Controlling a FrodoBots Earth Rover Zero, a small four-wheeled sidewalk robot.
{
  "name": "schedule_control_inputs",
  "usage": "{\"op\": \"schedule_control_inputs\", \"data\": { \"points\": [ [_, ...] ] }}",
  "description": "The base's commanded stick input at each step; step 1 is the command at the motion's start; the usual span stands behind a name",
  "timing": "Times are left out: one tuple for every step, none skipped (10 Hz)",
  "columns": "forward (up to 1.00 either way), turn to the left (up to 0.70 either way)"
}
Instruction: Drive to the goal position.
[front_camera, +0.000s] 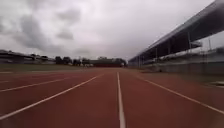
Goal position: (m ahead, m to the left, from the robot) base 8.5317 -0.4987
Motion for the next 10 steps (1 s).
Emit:
{"op": "schedule_control_inputs", "data": {
  "points": [
    [0.5,0.0],
    [0.5,0.0],
    [0.5,0.0],
    [0.5,0.0],
    [0.5,0.0],
    [0.5,0.0],
    [0.5,0.0],
    [0.5,0.0],
    [0.5,0.0],
    [0.5,0.0]
  ]
}}
